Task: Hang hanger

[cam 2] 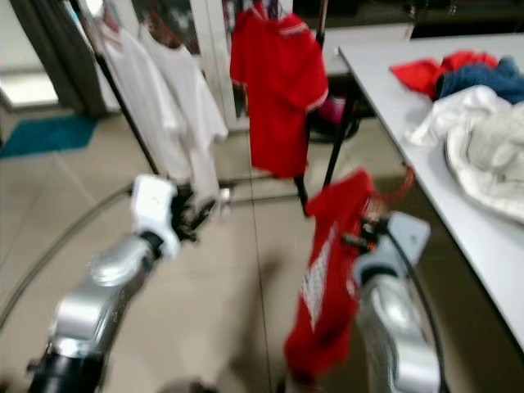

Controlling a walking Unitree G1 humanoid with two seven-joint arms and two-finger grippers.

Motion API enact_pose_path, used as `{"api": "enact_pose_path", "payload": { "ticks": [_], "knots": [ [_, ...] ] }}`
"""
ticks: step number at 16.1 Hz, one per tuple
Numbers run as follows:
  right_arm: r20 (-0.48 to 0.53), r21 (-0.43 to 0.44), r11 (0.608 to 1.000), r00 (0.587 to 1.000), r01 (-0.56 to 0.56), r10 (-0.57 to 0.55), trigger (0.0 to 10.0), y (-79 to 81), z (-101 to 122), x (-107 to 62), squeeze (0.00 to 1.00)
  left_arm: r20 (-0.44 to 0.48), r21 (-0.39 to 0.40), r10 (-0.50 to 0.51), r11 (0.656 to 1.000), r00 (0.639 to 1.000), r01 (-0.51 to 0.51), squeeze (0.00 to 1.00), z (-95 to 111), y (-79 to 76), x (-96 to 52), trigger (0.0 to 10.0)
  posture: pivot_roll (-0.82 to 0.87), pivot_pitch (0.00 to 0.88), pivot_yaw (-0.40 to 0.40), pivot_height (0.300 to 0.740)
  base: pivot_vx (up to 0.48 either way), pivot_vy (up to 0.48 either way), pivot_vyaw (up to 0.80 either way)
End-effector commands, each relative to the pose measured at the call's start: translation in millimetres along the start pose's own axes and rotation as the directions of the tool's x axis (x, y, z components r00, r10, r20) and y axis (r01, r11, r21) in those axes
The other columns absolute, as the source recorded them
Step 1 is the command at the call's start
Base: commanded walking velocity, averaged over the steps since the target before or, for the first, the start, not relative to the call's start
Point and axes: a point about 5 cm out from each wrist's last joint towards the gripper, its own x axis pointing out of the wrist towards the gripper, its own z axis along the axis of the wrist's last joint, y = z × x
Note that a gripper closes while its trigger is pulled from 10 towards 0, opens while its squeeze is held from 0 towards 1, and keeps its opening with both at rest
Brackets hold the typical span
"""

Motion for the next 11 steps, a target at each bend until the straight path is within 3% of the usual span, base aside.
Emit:
{"api": "enact_pose_path", "payload": {
  "ticks": [1,4,10,11],
  "knots": [
    [0.029,0.008,1.0,0.999,-0.03,0.03,10.0,7.2,5.9,-1.0,0.0,0.004,0.013,0.023,1.0,1.0,-0.023,0.0,2.1,8.0,-3.6,10.0,0.0,0.101,0.046,0.74,0.382,0.0,-0.8],
    [0.032,0.006,1.0,0.999,-0.03,0.03,10.0,7.2,6.4,-0.9,0.0,0.003,0.012,0.024,1.0,1.0,-0.024,0.0,1.8,8.0,-3.5,10.0,0.0,0.103,0.046,0.74,0.384,0.0,-0.8],
    [0.03,0.001,0.999,0.999,-0.038,0.038,10.0,8.0,5.3,-1.7,0.0,0.0,0.015,0.02,1.0,1.0,-0.02,0.0,0.6,7.5,-2.5,10.0,0.0,0.093,0.055,0.74,0.384,0.0,0.0],
    [0.018,-0.034,0.996,0.997,-0.078,0.078,10.0,13.2,4.2,-1.7,0.0,0.002,0.015,0.02,1.0,1.0,-0.02,0.0,0.9,8.1,-2.6,10.0,0.0,0.093,0.058,0.74,0.386,0.0,0.0]
  ]
}}
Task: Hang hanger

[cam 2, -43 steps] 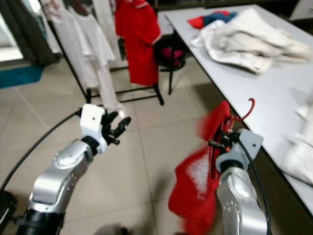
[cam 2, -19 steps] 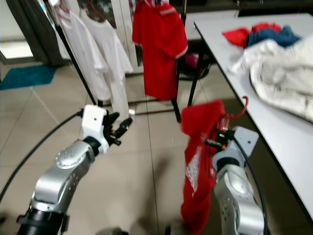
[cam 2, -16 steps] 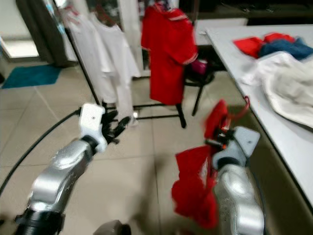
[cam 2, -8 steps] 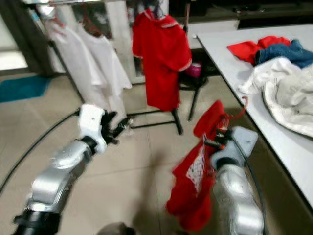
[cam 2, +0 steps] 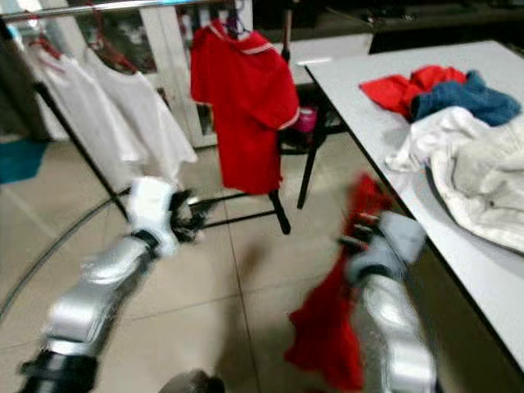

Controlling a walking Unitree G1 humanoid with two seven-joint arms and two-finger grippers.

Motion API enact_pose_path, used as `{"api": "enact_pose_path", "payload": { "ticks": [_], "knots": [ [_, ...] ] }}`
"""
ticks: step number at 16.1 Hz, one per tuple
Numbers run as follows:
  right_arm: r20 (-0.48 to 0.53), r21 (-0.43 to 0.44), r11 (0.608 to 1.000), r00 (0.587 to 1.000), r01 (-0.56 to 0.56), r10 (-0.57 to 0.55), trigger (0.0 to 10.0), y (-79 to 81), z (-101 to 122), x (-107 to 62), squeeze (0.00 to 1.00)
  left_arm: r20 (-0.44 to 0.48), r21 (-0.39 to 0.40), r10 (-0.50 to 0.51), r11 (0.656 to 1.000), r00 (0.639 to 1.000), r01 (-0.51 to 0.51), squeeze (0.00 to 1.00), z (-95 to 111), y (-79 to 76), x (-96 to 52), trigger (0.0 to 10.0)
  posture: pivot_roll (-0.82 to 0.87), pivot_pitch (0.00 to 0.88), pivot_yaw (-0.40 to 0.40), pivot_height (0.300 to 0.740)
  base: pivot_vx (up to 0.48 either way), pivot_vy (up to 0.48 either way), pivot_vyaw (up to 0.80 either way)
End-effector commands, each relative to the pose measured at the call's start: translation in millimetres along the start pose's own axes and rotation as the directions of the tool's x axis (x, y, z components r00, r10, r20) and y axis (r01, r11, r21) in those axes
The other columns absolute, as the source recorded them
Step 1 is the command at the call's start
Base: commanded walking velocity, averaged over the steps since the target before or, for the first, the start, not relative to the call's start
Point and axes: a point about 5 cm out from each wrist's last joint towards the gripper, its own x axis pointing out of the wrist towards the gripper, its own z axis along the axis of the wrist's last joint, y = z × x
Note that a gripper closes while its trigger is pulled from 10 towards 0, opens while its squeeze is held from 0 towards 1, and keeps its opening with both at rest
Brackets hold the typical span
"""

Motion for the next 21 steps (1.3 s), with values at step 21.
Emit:
{"api": "enact_pose_path", "payload": {
  "ticks": [21],
  "knots": [
    [-0.048,-0.076,0.94,0.943,-0.333,0.33,10.0,17.4,16,-11.0,0.0,0.05,0.041,-0.029,0.999,0.998,0.027,0.0,17,-1.9,-2.6,10.0,0.0,0.095,0.06,0.74,0.384,0.0,0.3]
  ]
}}
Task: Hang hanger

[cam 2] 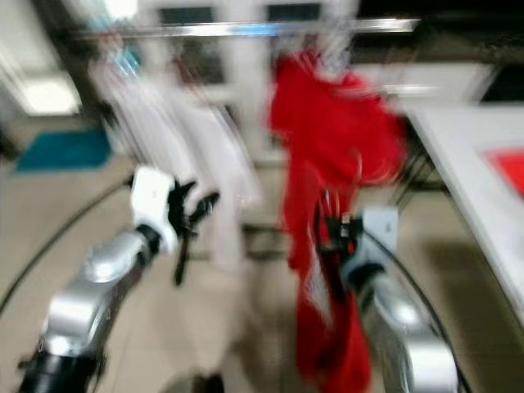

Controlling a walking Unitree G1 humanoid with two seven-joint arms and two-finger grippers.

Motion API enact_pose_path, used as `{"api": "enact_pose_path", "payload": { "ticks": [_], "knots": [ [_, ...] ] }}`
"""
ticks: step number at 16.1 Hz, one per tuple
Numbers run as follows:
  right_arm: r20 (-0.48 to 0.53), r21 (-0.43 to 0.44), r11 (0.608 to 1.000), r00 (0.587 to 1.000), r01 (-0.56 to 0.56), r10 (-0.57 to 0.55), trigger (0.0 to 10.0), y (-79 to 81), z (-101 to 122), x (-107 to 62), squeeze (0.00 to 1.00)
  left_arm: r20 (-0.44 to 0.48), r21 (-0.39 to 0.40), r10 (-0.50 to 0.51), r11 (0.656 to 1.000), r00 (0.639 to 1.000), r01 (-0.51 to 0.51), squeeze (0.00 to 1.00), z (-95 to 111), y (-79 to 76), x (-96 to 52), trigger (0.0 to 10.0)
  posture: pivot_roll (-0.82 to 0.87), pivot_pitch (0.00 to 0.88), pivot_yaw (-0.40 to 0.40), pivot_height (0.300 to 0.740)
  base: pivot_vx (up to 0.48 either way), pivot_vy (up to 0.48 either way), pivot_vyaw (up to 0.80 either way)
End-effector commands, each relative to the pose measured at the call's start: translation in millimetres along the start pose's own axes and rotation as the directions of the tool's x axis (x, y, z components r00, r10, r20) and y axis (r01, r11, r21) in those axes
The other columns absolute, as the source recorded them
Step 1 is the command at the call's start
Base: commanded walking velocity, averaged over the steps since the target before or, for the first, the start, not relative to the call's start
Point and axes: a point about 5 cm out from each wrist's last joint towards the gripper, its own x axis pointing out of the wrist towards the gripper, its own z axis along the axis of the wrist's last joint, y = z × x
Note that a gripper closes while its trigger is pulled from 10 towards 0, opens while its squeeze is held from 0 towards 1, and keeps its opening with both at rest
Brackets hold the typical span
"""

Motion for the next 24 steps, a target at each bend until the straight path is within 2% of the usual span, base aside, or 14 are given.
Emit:
{"api": "enact_pose_path", "payload": {
  "ticks": [1,3,7,9,15,16,18,19,22,24],
  "knots": [
    [0.019,0.004,1.0,1.0,-0.002,0.002,10.0,-0.5,4,-4.2,0.0,-0.001,-0.003,0.002,1.0,1.0,-0.002,0.0,1,-0.4,0.8,10.0,0.01,0.093,0.061,0.74,0.386,0.0,0.0],
    [0.029,-0.043,0.996,0.997,0.073,-0.071,10.0,-7.7,7,-2.6,0.0,0.003,0.002,-0.003,1.0,1.0,0.003,0.0,3,0.0,1.6,10.0,0.01,0.088,0.065,0.74,0.384,0.0,0.0],
    [0.08,-0.072,0.988,0.988,0.139,-0.133,10.0,-13.0,14,-1.2,0.0,0.003,0.002,-0.01,1.0,1.0,0.01,0.0,3,-0.4,1.7,10.0,0.01,0.083,0.068,0.74,0.385,0.0,0.0],
    [0.107,-0.116,0.973,0.976,0.2,-0.188,10.0,-20.1,19,-0.4,0.0,0.002,0.003,-0.016,1.0,1.0,0.016,0.0,3,-1.1,1.9,10.0,0.01,0.08,0.068,0.74,0.384,0.0,0.0],
    [0.17,-0.171,0.954,0.961,0.245,-0.216,10.0,-21.2,28,3.7,0.0,0.008,0.005,-0.019,1.0,1.0,0.019,0.0,5,-1.8,1.0,10.0,0.02,0.084,0.059,0.74,0.383,0.0,0.0],
    [0.192,-0.158,0.953,0.954,0.26,-0.228,10.0,-22.3,32,4.4,0.0,0.008,0.007,-0.019,1.0,1.0,0.019,0.0,5,-1.7,0.1,10.0,0.02,0.085,0.059,0.74,0.386,0.0,0.0],
    [0.241,-0.074,0.959,0.938,0.274,-0.249,10.0,-25.8,42,5.4,0.0,0.008,0.01,-0.016,1.0,1.0,0.016,0.0,5,-1.5,-0.6,10.0,0.02,0.087,0.059,0.74,0.386,0.0,0.0],
    [0.297,-0.06,0.964,0.927,0.258,-0.23,10.0,-25.0,55,5.1,0.0,0.011,0.009,-0.013,1.0,1.0,0.013,0.0,6,-2.0,-1.7,10.0,0.02,0.087,0.059,0.74,0.386,0.0,0.0],
    [0.305,-0.098,0.968,0.933,0.231,-0.192,10.0,-24.5,64,8.8,0.0,0.034,0.005,-0.034,0.999,0.999,0.034,0.0,9,-5.4,-2.6,10.0,0.02,0.09,0.058,0.74,0.352,0.0,0.0],
    [0.326,-0.121,0.97,0.931,0.211,-0.162,10.0,-24.8,75,11.9,0.0,0.072,0.01,-0.095,0.995,0.993,0.095,0.0,17,-8.8,-3.6,10.0,0.02,0.087,0.058,0.74,0.0,0.0,0.0]
  ]
}}
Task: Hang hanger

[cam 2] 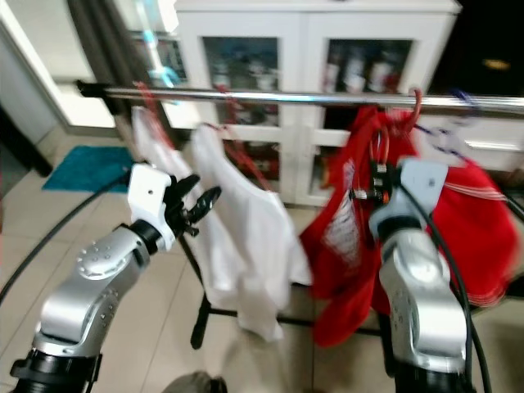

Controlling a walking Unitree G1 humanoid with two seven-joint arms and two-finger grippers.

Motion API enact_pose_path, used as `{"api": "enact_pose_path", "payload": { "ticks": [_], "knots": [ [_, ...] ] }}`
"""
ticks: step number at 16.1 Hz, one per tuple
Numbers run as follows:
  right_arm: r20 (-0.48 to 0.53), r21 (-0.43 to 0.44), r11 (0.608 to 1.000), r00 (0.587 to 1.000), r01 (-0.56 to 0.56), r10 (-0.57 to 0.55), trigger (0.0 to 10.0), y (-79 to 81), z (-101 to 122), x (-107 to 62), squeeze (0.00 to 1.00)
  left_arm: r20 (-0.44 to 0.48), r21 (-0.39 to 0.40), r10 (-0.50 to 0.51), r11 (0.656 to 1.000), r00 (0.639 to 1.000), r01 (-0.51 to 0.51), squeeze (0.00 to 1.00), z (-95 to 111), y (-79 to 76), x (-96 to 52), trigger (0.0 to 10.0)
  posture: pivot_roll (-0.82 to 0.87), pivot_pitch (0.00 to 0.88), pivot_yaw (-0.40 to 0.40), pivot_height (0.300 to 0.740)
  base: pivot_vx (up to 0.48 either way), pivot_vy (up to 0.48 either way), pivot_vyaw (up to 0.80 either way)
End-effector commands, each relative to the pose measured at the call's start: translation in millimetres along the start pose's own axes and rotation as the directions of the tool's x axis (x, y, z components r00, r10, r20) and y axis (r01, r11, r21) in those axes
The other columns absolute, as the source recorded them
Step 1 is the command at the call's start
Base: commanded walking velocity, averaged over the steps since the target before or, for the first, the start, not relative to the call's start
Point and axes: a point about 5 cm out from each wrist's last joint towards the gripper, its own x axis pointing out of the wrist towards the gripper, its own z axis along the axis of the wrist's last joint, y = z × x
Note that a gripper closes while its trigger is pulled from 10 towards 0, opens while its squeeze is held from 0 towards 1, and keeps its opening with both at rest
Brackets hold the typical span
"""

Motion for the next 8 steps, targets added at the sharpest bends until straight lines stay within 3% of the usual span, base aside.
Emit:
{"api": "enact_pose_path", "payload": {
  "ticks": [1,6,8],
  "knots": [
    [0.039,-0.002,0.999,0.998,-0.044,0.045,10.0,3.8,13,5.0,0.0,0.019,-0.008,-0.061,0.998,0.998,0.061,0.0,9,-0.6,-1.5,10.0,0.02,0.087,0.058,0.74,0.0,0.0,0.0],
    [-0.019,-0.022,0.999,0.999,-0.03,0.029,10.0,7.2,14,35.1,0.0,0.027,0.08,-0.142,0.987,0.99,0.139,0.0,26,-1.0,3.5,10.0,0.02,0.071,0.062,0.74,0.0,0.0,0.0],
    [-0.067,-0.048,0.998,0.997,-0.032,0.029,10.0,9.2,12,49.0,0.0,-0.041,0.11,-0.277,0.954,0.96,0.28,0.0,23,-8.8,-1.3,10.0,0.02,0.067,0.06,0.74,0.0,0.0,0.0]
  ]
}}
